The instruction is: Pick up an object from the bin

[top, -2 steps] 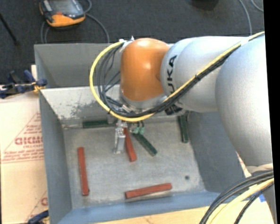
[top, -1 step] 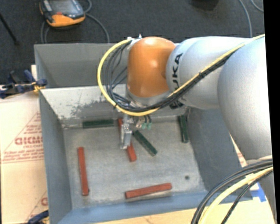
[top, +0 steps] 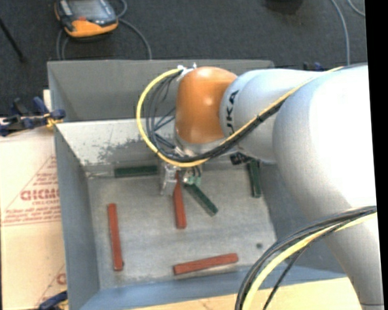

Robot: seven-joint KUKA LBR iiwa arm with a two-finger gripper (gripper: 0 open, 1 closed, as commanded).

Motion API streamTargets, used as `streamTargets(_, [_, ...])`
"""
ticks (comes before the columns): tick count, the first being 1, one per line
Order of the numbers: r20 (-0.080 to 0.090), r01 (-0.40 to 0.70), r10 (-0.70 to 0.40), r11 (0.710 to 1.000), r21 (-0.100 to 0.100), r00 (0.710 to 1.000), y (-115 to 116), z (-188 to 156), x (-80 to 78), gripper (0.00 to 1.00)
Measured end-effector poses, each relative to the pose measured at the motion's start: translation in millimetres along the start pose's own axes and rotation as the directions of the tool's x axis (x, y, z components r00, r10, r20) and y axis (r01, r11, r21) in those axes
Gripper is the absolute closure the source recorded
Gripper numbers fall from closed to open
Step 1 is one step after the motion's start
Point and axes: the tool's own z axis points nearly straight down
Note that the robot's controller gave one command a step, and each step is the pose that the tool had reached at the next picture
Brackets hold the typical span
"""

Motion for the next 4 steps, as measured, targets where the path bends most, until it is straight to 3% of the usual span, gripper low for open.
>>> streamTargets(2, [0.0, -0.003, 0.003, 1.0, 0.0, 1.0, -0.2, 0.0, 0.0, 1.0])
streamTargets(3, [-0.011, 0.197, -0.197, 0.98, 0.002, 0.98, -8.2, -27.6, 0.5, 1.0])
streamTargets(4, [-0.002, 0.66, -0.66, 0.752, 0.0, 0.752, -10.5, -6.5, 12.4, 0.0])
